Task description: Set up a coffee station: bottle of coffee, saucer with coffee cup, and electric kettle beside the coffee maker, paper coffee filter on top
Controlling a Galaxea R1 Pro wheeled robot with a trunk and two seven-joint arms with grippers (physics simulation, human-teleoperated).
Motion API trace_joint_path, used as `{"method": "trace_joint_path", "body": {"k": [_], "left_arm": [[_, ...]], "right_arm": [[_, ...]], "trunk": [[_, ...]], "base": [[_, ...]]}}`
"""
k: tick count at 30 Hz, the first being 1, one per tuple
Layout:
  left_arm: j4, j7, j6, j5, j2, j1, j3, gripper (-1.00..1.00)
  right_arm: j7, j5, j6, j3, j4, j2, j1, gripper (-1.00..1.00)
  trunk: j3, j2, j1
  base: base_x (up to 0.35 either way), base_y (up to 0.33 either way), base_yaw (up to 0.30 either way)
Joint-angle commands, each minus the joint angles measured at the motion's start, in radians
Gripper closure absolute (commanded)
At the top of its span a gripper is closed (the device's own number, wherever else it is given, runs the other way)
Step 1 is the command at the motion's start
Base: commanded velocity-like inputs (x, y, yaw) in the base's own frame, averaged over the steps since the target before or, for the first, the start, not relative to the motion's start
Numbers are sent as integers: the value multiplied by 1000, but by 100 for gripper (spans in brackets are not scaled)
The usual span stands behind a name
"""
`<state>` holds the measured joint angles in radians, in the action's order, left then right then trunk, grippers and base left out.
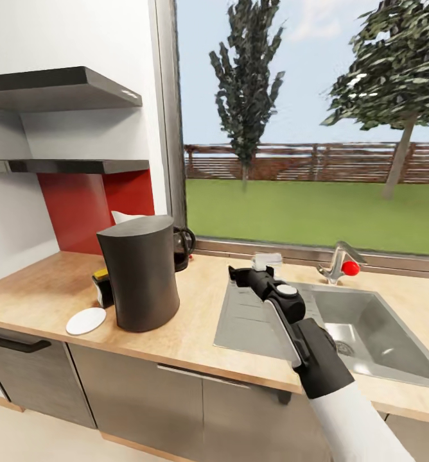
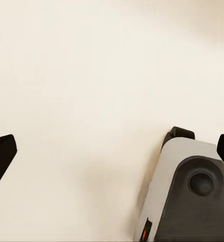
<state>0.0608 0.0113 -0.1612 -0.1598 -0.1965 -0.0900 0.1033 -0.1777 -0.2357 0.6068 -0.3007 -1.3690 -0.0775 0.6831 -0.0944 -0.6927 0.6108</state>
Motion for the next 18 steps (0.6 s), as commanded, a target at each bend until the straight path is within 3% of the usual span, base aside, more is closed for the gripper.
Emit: {"method": "trace_joint_path", "body": {"k": [1,5,10,18], "left_arm": [[0,-1,-3,0,0,4,3,-100],[0,-1,-3,0,1,4,1,-100],[1,-1,-3,0,3,4,1,-100],[0,-1,-3,0,5,4,1,-100]], "right_arm": [[-9,-11,75,-1,33,-1,105,-100],[-8,-12,119,-1,107,-2,214,-100],[-9,-14,130,2,340,-14,400,-100],[-7,-14,122,2,583,-57,527,-100]], "trunk": [[-2,-1,0],[-2,-1,0],[-2,-1,0],[-2,-1,0]], "base": [[0,0,0],[0,0,0],[0,0,0],[0,0,0]]}}
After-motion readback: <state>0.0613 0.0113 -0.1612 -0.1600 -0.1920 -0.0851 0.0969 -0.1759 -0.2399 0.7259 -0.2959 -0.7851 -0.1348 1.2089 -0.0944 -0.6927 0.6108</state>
